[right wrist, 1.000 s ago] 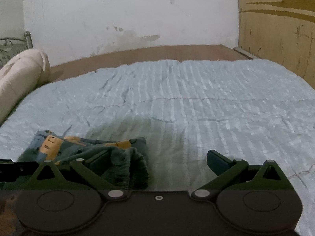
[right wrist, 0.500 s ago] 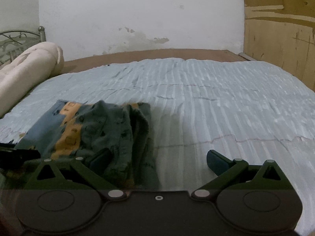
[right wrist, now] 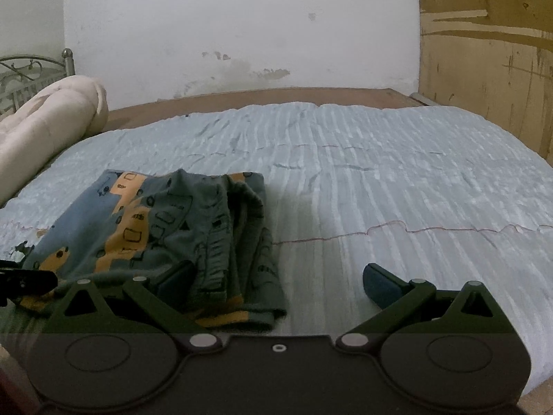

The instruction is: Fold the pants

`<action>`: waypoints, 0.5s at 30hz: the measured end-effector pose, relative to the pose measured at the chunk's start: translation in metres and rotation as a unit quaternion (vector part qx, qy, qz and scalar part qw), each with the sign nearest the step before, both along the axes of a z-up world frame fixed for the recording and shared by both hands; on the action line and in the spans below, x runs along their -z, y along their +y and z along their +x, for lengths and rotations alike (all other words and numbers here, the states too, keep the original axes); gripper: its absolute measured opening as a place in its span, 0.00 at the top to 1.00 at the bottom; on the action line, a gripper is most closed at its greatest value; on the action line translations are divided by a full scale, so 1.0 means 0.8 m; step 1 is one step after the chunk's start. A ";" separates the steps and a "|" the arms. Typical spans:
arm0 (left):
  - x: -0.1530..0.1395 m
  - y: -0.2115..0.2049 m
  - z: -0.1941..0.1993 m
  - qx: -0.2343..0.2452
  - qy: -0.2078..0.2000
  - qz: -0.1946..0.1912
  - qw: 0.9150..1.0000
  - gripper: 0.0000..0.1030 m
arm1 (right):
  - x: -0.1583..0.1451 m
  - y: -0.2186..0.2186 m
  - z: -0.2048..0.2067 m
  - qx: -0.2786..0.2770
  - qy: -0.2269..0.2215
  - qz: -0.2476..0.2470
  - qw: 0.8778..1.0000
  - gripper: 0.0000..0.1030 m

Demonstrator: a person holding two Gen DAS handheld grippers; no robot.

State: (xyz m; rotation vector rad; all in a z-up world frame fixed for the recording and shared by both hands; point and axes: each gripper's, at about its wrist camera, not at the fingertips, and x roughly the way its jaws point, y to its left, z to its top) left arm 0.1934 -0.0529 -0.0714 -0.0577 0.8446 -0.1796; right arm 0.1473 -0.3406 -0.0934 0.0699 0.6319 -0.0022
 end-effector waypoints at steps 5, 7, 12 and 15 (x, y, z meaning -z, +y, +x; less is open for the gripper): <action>-0.001 0.000 -0.002 0.001 0.001 0.001 1.000 0.01 | 0.001 -0.005 -0.004 -0.007 0.001 0.004 1.000 0.01; 0.000 0.001 -0.002 0.001 0.002 0.001 1.000 0.01 | 0.002 -0.005 -0.005 -0.007 0.001 0.007 1.000 0.01; 0.000 0.001 -0.002 0.001 0.002 0.001 1.000 0.01 | 0.003 -0.005 -0.008 -0.007 0.002 0.008 1.000 0.01; 0.000 0.001 -0.001 0.001 0.002 0.001 1.000 0.01 | 0.004 -0.005 -0.009 -0.007 0.002 0.011 1.000 0.01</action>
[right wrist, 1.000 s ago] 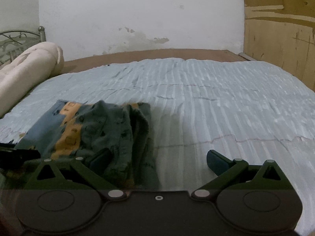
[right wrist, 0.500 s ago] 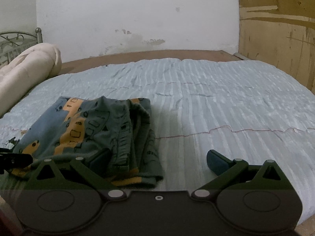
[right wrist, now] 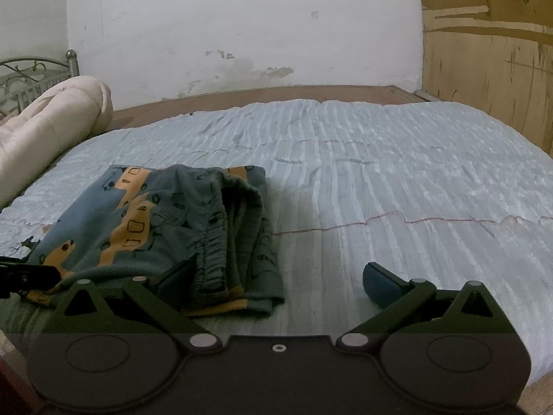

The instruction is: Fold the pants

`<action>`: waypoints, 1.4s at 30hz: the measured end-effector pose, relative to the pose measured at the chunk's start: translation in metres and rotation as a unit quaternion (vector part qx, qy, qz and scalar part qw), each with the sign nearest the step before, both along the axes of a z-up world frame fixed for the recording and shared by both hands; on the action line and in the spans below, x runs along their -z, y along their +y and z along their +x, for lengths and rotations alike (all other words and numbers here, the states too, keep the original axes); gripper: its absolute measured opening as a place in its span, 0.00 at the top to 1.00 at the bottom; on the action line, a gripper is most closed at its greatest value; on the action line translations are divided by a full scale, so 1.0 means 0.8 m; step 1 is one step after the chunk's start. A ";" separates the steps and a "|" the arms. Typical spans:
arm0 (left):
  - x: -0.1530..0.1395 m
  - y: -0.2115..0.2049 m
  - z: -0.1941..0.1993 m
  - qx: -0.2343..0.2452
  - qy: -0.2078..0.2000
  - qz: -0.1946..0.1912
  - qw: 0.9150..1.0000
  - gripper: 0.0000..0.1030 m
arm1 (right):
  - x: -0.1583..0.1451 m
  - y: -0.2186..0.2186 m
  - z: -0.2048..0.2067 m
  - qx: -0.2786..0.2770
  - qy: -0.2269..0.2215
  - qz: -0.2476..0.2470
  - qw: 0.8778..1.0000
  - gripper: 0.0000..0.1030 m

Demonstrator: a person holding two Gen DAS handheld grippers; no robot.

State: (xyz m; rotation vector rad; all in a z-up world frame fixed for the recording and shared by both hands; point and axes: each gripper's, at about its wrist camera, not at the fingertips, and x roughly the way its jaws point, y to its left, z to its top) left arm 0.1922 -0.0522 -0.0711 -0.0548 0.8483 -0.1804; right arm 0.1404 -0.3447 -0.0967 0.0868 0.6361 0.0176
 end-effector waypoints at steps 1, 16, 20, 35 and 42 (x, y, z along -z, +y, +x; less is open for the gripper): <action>0.000 0.000 0.000 0.000 0.000 0.000 1.000 0.01 | 0.000 0.000 0.000 0.000 0.000 0.001 1.000 0.01; -0.012 0.001 0.002 0.001 0.009 -0.003 1.000 0.00 | -0.021 -0.011 -0.009 -0.006 -0.009 0.049 0.999 0.01; -0.016 -0.001 0.009 0.005 0.007 -0.009 1.000 0.00 | -0.025 -0.015 0.004 -0.025 -0.006 0.084 0.996 0.01; -0.004 -0.026 0.097 0.007 0.007 -0.028 1.000 0.00 | -0.004 -0.020 0.105 -0.082 0.066 0.157 0.982 0.01; 0.004 -0.033 0.094 0.021 0.019 -0.042 0.999 0.00 | -0.001 -0.010 0.097 -0.121 0.059 0.180 0.974 0.01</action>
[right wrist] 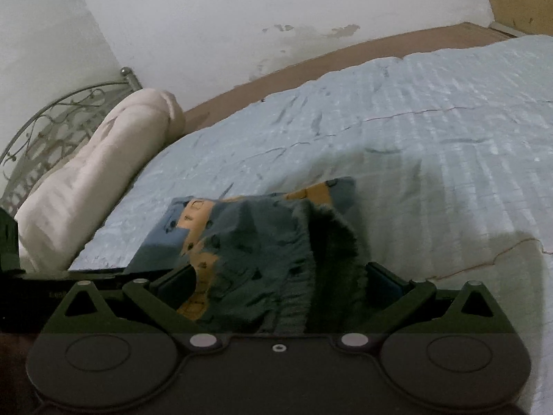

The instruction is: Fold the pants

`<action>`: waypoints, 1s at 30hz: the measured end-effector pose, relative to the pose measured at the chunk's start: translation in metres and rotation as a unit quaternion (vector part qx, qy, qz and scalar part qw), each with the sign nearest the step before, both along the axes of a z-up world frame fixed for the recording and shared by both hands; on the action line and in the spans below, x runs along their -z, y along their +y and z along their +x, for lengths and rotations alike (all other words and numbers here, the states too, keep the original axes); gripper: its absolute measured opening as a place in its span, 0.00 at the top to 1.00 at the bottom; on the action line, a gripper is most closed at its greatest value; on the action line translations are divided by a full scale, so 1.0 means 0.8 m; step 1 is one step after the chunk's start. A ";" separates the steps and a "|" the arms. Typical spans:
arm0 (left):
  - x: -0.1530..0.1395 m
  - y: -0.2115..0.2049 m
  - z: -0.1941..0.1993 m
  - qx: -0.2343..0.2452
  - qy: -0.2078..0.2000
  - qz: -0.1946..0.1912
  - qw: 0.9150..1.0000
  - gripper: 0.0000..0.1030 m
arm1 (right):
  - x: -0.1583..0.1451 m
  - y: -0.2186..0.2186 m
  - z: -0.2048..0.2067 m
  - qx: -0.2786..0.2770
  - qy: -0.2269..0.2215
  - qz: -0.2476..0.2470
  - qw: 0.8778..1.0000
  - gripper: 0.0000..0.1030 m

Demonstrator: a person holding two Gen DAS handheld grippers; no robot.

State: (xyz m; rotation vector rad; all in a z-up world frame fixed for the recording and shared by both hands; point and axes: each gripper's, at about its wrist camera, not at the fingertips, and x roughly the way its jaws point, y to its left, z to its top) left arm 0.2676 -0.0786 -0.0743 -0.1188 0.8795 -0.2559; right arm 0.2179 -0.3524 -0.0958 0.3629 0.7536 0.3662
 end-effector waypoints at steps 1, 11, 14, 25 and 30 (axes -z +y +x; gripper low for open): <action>0.000 0.002 0.000 0.001 0.003 -0.006 1.000 0.00 | 0.000 0.001 -0.002 0.001 -0.001 0.000 1.000 0.01; -0.008 0.007 -0.005 0.006 0.024 -0.029 0.999 0.01 | -0.002 -0.012 -0.013 0.037 0.000 0.010 0.999 0.26; -0.009 0.005 -0.007 0.010 0.027 -0.025 0.999 0.01 | 0.001 -0.014 -0.018 0.052 0.000 0.014 0.999 0.27; -0.015 0.009 -0.015 0.006 0.028 -0.039 0.999 0.10 | 0.000 -0.010 -0.028 0.090 -0.002 0.008 0.996 0.46; -0.017 0.018 -0.016 -0.007 0.033 -0.047 0.998 0.20 | 0.001 -0.013 -0.031 0.099 -0.001 0.011 0.995 0.51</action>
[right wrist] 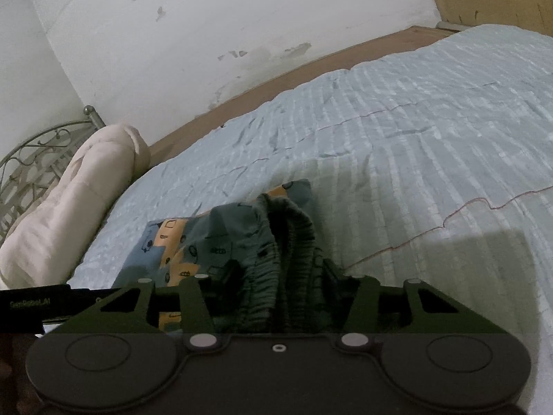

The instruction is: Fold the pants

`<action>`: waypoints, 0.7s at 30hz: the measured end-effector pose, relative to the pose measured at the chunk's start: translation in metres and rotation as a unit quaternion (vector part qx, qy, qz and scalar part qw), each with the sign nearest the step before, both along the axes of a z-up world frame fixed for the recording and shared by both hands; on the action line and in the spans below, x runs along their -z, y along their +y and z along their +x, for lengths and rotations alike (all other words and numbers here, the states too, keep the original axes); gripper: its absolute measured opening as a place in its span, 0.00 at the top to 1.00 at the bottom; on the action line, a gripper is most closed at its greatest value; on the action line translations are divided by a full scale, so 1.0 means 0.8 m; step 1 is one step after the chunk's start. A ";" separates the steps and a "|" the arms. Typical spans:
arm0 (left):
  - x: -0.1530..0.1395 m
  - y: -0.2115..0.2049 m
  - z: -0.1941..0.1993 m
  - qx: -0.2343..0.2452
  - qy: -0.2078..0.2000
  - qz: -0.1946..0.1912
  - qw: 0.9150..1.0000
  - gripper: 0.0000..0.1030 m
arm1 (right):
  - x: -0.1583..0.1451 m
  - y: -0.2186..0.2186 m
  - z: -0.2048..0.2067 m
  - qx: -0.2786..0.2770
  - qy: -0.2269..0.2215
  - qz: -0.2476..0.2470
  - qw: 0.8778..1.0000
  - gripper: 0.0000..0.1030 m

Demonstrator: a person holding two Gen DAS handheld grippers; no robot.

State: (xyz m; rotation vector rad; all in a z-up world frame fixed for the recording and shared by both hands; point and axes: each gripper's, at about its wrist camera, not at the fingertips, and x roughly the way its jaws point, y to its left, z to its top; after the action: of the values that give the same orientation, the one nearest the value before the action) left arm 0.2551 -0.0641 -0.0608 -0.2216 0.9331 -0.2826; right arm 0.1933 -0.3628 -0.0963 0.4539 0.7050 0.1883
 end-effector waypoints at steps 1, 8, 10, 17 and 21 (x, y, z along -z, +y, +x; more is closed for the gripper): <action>0.000 0.001 -0.001 -0.001 0.001 0.000 1.000 0.23 | 0.000 0.001 0.000 0.000 0.000 -0.002 1.000 0.53; -0.002 0.009 -0.005 -0.021 0.005 0.010 1.000 0.46 | -0.004 0.006 -0.005 0.005 -0.005 -0.005 1.000 0.61; -0.002 0.011 -0.006 -0.025 0.004 0.013 1.000 0.53 | -0.006 0.007 -0.007 0.007 -0.006 -0.005 1.000 0.62; -0.007 0.016 -0.007 -0.029 -0.005 0.016 0.999 0.81 | -0.018 0.013 -0.012 0.004 -0.021 -0.019 1.000 0.71; -0.019 0.017 -0.003 -0.011 -0.016 0.014 1.000 0.87 | -0.033 0.021 -0.017 -0.011 -0.047 -0.033 0.998 0.75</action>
State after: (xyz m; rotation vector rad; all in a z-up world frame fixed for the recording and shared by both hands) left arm 0.2531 -0.0504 -0.0453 -0.1999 0.9018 -0.2524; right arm 0.1794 -0.3459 -0.0702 0.3713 0.6232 0.2056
